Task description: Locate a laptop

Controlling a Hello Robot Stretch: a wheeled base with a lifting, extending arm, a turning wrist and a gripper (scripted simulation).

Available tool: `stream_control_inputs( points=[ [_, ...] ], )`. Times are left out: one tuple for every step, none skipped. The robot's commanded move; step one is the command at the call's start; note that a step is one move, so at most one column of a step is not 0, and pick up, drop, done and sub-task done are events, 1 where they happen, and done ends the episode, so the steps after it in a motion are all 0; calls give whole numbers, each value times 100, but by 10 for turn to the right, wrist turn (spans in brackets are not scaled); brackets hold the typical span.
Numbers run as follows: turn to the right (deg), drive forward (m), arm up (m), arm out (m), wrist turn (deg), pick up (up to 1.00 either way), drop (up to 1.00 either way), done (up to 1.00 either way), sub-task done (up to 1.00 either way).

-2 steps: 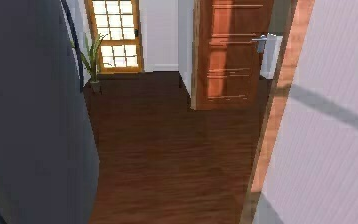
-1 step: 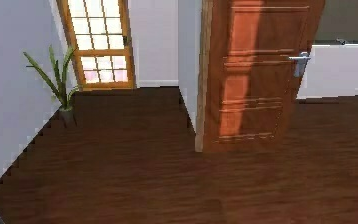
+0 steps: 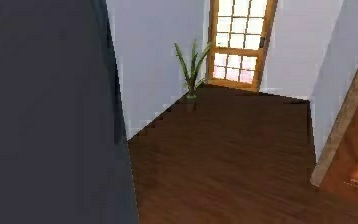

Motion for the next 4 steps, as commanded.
stream_control_inputs(
  points=[
    [0,5,0,0,0,0,0,0,0],
    [450,0,0,0,0,0,0,0,0],
    [180,0,0,0,0,0,0,0,0],
    [0,50,0,0,0,0,0,0,0]
  ],
)
